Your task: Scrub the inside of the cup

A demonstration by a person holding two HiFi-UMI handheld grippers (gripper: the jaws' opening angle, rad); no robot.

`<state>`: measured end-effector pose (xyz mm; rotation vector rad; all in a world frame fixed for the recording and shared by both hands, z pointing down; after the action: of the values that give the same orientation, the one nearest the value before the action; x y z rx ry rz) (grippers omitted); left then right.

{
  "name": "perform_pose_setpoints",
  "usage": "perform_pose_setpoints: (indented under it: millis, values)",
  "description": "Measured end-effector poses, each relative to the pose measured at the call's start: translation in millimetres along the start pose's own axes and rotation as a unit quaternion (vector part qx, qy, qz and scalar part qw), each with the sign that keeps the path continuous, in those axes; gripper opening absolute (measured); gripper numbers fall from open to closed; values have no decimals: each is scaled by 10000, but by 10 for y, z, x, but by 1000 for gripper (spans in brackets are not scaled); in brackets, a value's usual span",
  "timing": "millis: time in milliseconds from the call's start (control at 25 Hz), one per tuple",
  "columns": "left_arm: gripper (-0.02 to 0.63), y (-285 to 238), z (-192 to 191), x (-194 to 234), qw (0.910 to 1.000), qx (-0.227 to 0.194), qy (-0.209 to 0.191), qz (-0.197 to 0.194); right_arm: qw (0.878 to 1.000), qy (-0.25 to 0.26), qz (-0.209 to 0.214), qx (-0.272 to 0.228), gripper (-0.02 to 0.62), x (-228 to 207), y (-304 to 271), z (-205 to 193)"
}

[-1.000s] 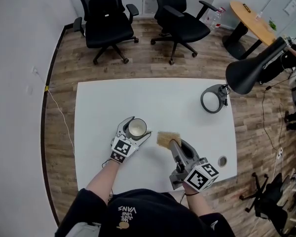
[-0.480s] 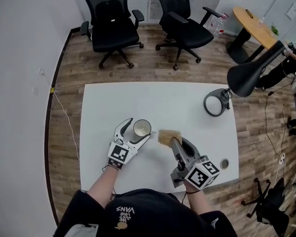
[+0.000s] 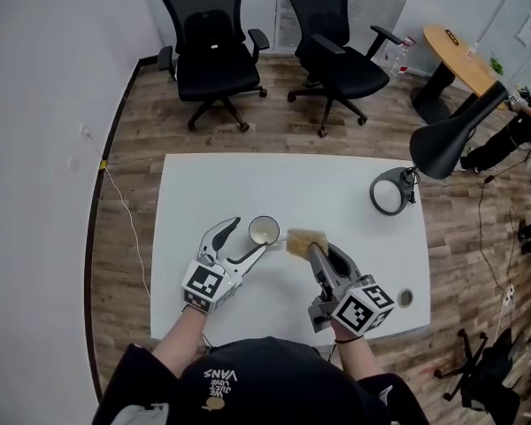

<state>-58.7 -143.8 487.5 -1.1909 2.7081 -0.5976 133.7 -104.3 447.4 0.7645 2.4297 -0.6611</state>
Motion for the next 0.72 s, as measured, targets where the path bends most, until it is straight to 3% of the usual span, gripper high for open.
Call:
perform_pose_setpoints:
  millis: [120,400,720]
  values:
    - [264,141,107,-23,9999,-129,-9,92,10000,38,8,-2,78,53,-13,18]
    - [206,355,278,-85,9996,-207,-5,195,9998,151,102,-22,78,170,-72,36]
    - [77,452,227,-133,9991,-376,149,160,9992,390,97,0,78,259,-110,-2]
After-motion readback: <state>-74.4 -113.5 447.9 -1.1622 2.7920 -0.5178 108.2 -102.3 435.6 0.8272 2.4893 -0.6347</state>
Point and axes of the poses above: the fingertips, and each gripper's own axes: y backward along the fingers, x to its left, z out of its top, the point moved 5 cm from there along y, backward along the fingers, and after that the axes turned 10 degrees about x, right-handed, at the moved point
